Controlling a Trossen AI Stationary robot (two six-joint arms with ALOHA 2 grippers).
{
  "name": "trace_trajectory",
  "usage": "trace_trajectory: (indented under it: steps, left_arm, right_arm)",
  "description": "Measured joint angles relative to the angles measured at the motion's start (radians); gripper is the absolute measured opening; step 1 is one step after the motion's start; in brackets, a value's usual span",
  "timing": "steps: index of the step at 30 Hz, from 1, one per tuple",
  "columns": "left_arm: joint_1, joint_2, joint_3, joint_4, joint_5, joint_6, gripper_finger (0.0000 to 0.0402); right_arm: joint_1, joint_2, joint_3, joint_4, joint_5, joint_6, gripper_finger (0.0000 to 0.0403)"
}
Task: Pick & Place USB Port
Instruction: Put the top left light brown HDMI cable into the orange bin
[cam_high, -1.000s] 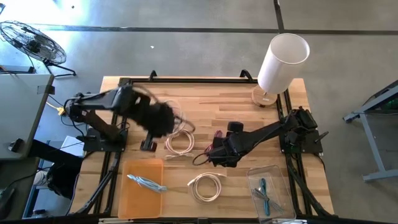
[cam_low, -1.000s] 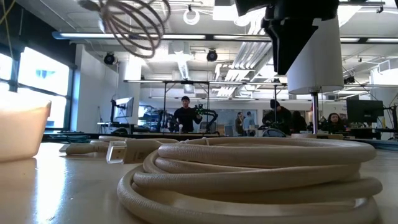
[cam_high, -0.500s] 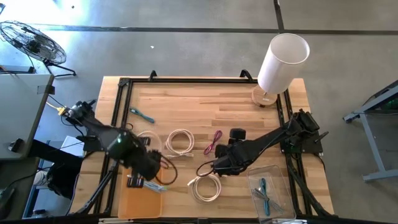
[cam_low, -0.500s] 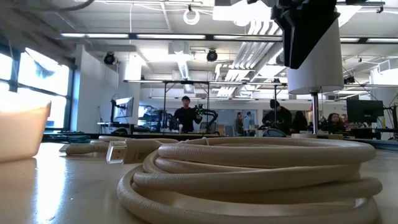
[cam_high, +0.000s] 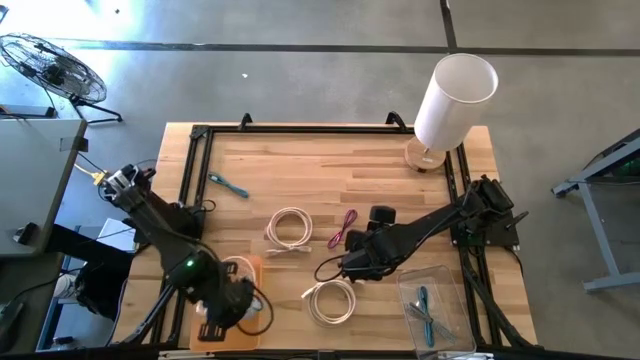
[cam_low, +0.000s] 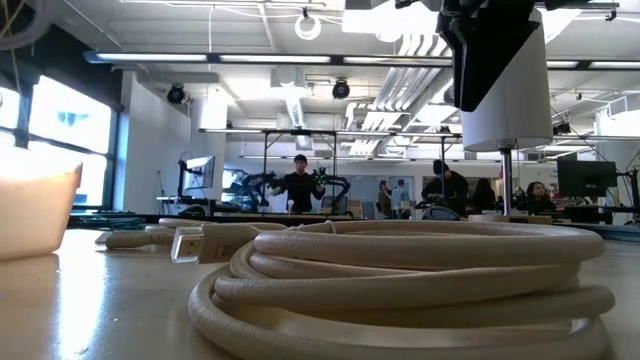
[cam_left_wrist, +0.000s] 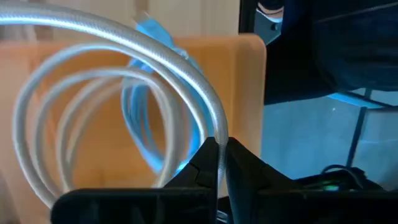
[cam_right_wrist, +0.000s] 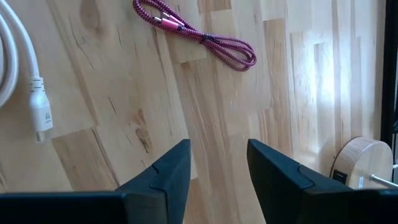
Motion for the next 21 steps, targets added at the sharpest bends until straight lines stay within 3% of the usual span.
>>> trace_trajectory:
  steps: [6, 13, 21]
  left_arm:
    - [-0.080, 0.000, 0.000, 0.010, -0.072, -0.101, 0.0008]
    - [-0.080, 0.000, 0.000, -0.016, -0.138, -0.050, 0.0008]
    - [-0.046, 0.011, 0.000, -0.033, -0.132, 0.004, 0.0008]
  right_arm:
    - [0.000, 0.000, 0.000, 0.013, -0.004, 0.003, 0.0149]
    - [0.000, 0.000, 0.000, 0.034, -0.018, 0.004, 0.0149]
    - [0.003, 0.000, 0.000, 0.073, -0.057, 0.003, 0.0149]
